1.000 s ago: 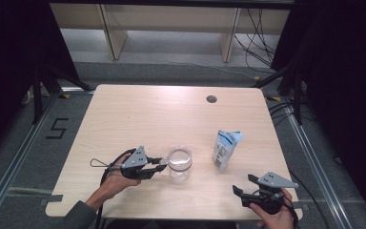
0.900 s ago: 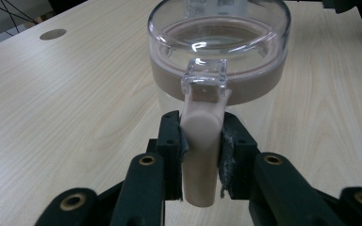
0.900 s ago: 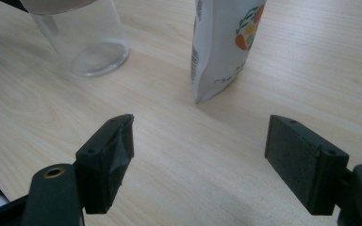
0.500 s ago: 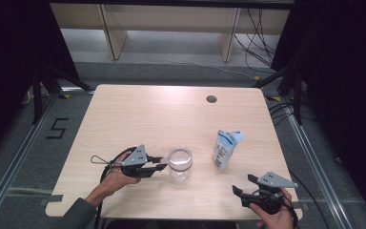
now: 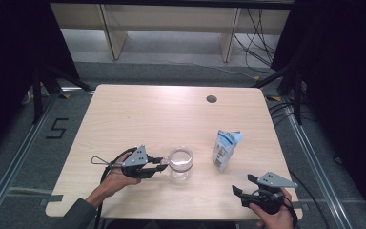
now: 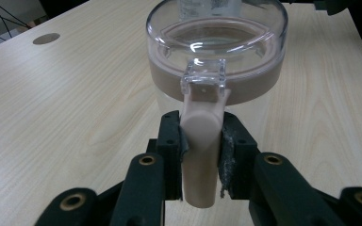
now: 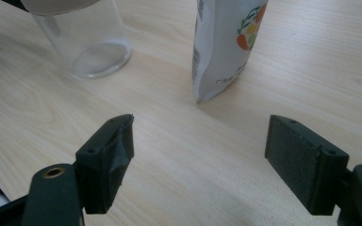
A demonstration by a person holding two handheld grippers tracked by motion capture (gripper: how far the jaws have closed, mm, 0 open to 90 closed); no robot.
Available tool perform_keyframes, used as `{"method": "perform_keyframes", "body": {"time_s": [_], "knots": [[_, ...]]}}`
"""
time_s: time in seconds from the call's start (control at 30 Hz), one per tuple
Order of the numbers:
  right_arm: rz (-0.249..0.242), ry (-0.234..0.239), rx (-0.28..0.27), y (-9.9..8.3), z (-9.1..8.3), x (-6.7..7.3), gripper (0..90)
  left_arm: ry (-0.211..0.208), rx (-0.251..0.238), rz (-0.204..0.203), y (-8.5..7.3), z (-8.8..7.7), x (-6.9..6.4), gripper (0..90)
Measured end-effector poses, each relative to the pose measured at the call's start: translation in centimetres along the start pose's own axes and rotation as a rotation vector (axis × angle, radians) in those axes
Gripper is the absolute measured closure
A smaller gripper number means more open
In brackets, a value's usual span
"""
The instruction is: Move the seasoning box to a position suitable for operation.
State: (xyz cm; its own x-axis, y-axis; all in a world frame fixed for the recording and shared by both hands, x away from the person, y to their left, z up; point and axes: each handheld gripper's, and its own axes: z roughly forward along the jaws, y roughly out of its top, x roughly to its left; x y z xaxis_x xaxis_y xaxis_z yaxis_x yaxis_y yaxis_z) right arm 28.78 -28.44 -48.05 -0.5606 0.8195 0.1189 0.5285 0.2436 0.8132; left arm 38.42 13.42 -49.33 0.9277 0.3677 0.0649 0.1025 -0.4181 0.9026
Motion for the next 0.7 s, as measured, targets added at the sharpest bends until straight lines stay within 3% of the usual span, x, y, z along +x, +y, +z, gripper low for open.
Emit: {"method": "perform_keyframes", "body": {"time_s": [0.13, 0.17, 0.23, 0.27, 0.33, 0.5, 0.63, 0.7], "knots": [[-0.001, -0.001, 0.000, 0.0, 0.0, 0.0, 25.4, 0.001, 0.005, -0.008, 0.0, 0.0, 0.0, 69.9], [0.004, 0.000, 0.002, 0.0, 0.0, 0.0, 25.4, 0.023, 0.005, -0.033, 0.0, 0.0, -0.1, 64.5], [-0.014, -0.009, -0.003, 0.0, 0.0, -0.1, 25.4, 0.024, -0.002, -0.042, -0.1, -0.1, 0.1, 60.4], [-0.003, -0.001, 0.001, 0.0, 0.0, 0.0, 25.4, 0.053, -0.007, -0.068, -0.1, -0.3, 0.0, 55.8], [0.010, -0.004, 0.006, 0.0, -0.1, 0.1, 25.5, 0.044, -0.024, -0.078, -0.2, -0.8, 0.1, 54.6], [0.004, 0.001, -0.004, 0.0, -0.1, 0.0, 25.5, 0.076, -0.063, -0.131, -0.2, -2.3, -0.3, 48.2], [-0.028, 0.009, -0.007, 0.1, 0.0, 0.0, 26.6, 0.071, -0.106, -0.157, 0.0, -3.2, -0.8, 46.6], [-0.036, 0.001, -0.011, 0.1, 0.1, 0.0, 27.1, 0.088, -0.124, -0.169, 0.2, -3.5, -1.1, 46.1]]}}
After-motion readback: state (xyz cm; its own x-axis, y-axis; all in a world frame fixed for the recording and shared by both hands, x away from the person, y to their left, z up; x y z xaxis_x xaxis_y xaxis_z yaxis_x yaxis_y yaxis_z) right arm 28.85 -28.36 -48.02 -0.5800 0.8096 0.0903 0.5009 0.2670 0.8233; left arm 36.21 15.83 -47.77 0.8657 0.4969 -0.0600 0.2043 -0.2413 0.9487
